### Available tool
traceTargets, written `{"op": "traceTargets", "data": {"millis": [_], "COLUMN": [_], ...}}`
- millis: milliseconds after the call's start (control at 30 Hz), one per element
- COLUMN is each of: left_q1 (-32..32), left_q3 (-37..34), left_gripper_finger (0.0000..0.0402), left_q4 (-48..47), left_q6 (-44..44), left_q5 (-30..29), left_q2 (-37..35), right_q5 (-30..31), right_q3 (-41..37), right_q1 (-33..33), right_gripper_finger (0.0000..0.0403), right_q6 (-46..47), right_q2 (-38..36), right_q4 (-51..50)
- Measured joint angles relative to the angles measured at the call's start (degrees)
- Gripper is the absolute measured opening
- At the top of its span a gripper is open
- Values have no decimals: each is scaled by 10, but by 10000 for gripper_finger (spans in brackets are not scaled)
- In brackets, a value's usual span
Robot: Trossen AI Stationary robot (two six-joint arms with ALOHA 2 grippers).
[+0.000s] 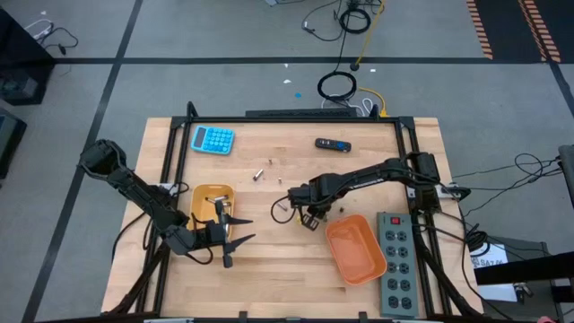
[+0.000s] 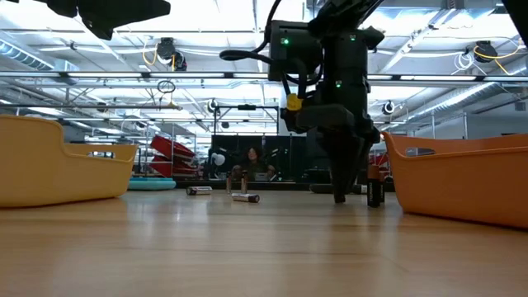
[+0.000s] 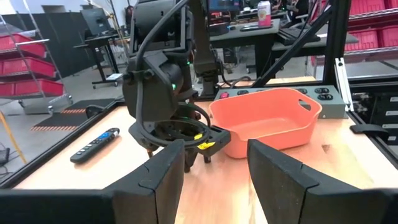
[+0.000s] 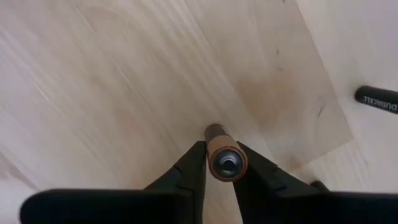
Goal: Sort batteries
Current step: Put the black battery into the orange bin
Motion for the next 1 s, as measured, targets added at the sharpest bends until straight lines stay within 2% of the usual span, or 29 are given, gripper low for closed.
{"op": "traceTargets", "data": {"millis": [200,267,367,600,700,1000], "left_q1": [0,1,1,1,1,1], "left_q3": [0,0,0,0,0,0], "left_gripper_finger": [184,184,184,184,184,184], "left_q4": [0,0,-3,-10,-10,-14], "left_q6": [0,0,0,0,0,0], "left_q5": [-1,-1,-1,-1,-1,-1], "left_q2": [0,0,0,0,0,1], "right_q5": [-1,0,1,1,3,35], "right_q3": [0,0,0,8,28,34], "right_q1": [-11,-17,-21,-22,-12,-11], "right_gripper_finger": [79,64,15,8,33,153], "right_q6": [-13,-25,-42,-43,-50,-67], "right_q2": [0,0,0,-4,-5,3], "right_q4": [13,31,55,22,24,6]}}
